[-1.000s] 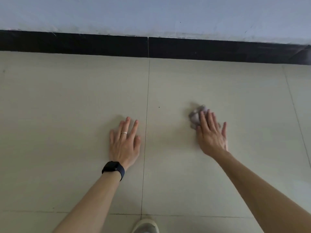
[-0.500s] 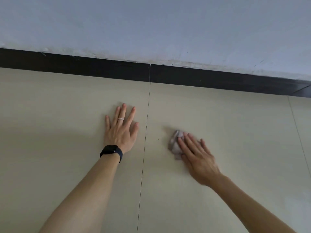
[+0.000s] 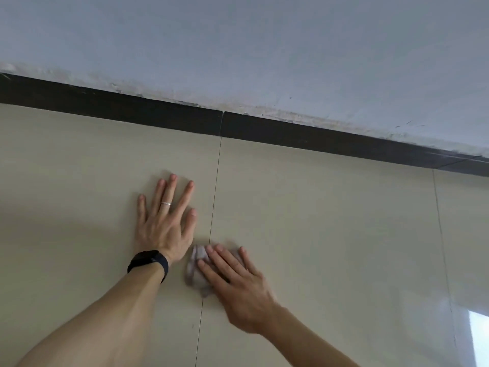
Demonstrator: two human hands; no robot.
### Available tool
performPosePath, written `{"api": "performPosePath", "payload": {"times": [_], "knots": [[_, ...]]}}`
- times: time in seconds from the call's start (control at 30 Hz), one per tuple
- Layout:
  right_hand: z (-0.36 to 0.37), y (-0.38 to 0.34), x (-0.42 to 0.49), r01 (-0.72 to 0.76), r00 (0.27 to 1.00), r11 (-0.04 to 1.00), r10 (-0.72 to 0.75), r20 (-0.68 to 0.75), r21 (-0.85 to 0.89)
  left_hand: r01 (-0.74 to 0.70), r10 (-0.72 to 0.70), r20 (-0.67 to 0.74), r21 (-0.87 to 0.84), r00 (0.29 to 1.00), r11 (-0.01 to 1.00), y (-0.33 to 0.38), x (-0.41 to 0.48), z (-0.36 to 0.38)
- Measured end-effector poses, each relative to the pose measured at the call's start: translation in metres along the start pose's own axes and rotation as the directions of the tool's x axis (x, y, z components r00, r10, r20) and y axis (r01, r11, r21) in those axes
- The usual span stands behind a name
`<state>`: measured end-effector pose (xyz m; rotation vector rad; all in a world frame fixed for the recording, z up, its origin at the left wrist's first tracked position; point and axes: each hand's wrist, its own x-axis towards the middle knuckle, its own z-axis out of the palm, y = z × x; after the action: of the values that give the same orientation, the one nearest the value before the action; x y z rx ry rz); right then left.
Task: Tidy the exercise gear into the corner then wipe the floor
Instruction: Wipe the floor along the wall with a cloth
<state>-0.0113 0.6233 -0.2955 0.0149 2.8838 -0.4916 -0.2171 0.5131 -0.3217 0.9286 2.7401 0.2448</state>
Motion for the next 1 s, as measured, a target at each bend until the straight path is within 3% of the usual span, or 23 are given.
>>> {"api": "performPosePath", "payload": {"times": [0.07,0.1,0.13,0.17,0.23,0.27,0.3,0.33,0.37,0.4,0.47,0.5,0.53,0.57,0.63,0.7,0.77,0.8,0.83,0.87,0.9,0.97,1.0], "knots": [[-0.011,0.054,-0.002,-0.041,0.997,0.998,0.037,-0.072,-0.052,-0.003,0.003,0.004,-0.011,1.000,1.000,0.001,0.002,-0.003],[-0.019,0.090,0.001,-0.192,0.971,0.979,0.180,-0.155,-0.065,0.002,-0.002,0.010,-0.002,1.000,1.000,0.002,0.003,-0.003],[-0.031,0.128,0.007,-0.409,0.888,0.912,0.387,-0.250,-0.039,0.004,-0.004,0.018,0.010,1.000,1.000,0.003,0.003,-0.003],[-0.048,0.164,0.017,-0.637,0.725,0.769,0.622,-0.294,0.055,0.005,-0.006,0.021,0.015,1.000,1.000,0.004,0.003,-0.003],[-0.083,0.212,0.045,-0.877,0.234,0.299,0.950,-0.209,0.376,0.010,-0.011,0.012,0.005,1.000,1.000,0.003,0.004,-0.001],[-0.093,0.219,0.063,-0.874,0.056,0.105,0.992,-0.116,0.475,0.011,-0.011,0.007,0.001,1.000,1.000,0.002,0.004,0.000],[-0.096,0.212,0.082,-0.870,-0.022,0.026,0.996,-0.091,0.492,0.009,-0.009,0.002,0.004,1.000,1.000,0.001,0.003,0.001],[-0.090,0.196,0.103,-0.883,-0.007,0.056,0.991,-0.132,0.467,0.010,-0.010,-0.003,0.006,1.000,1.000,0.000,0.003,0.002],[-0.080,0.173,0.121,-0.888,0.096,0.180,0.972,-0.213,0.422,0.012,-0.012,-0.009,0.008,1.000,1.000,0.000,0.003,0.003],[-0.068,0.144,0.135,-0.859,0.272,0.357,0.925,-0.264,0.366,0.015,-0.015,-0.011,0.011,1.000,1.000,-0.001,0.004,0.004],[-0.048,0.087,0.143,-0.611,0.732,0.766,0.642,-0.229,0.199,0.016,-0.016,-0.012,0.016,1.000,1.000,-0.001,0.004,0.004],[-0.043,0.073,0.138,-0.428,0.884,0.896,0.443,-0.151,0.122,0.013,-0.013,-0.014,0.013,1.000,1.000,-0.001,0.006,0.004],[-0.045,0.077,0.128,-0.280,0.953,0.958,0.285,-0.104,0.059,0.010,-0.010,-0.013,0.011,1.000,1.000,-0.001,0.006,0.003],[-0.049,0.094,0.117,-0.201,0.972,0.980,0.200,-0.120,0.009,0.004,-0.004,-0.014,0.014,1.000,1.000,-0.001,0.005,0.002],[-0.059,0.144,0.089,-0.338,0.925,0.941,0.325,-0.196,-0.036,0.001,0.000,-0.023,0.020,1.000,1.000,0.002,0.005,0.003],[-0.077,0.196,0.064,-0.640,0.737,0.764,0.640,-0.217,0.078,-0.002,0.003,-0.033,0.023,0.999,1.000,0.005,0.010,0.002],[-0.084,0.205,0.061,-0.795,0.520,0.557,0.830,-0.201,0.241,0.003,-0.003,-0.026,0.013,1.000,1.000,0.004,0.015,0.001],[-0.079,0.191,0.070,-0.814,0.448,0.496,0.868,-0.215,0.303,0.003,-0.003,-0.021,0.012,1.000,1.000,0.004,0.016,0.001],[-0.071,0.167,0.076,-0.809,0.441,0.491,0.870,-0.220,0.322,0.000,0.000,-0.014,0.017,1.000,1.000,0.004,0.015,0.001],[-0.057,0.137,0.078,-0.769,0.514,0.565,0.824,-0.238,0.299,0.000,0.000,-0.013,0.017,1.000,1.000,0.003,0.012,0.001],[-0.043,0.102,0.075,-0.675,0.653,0.698,0.716,-0.247,0.240,0.003,-0.003,-0.022,0.010,1.000,1.000,0.003,0.009,0.002],[-0.014,0.039,0.047,-0.336,0.921,0.938,0.345,-0.180,0.080,-0.010,0.010,-0.040,-0.015,0.999,1.000,0.002,0.007,0.000],[-0.006,0.021,0.029,-0.136,0.983,0.991,0.135,-0.122,-0.001,-0.022,0.021,-0.049,-0.020,0.999,1.000,0.002,0.008,-0.001]]}}
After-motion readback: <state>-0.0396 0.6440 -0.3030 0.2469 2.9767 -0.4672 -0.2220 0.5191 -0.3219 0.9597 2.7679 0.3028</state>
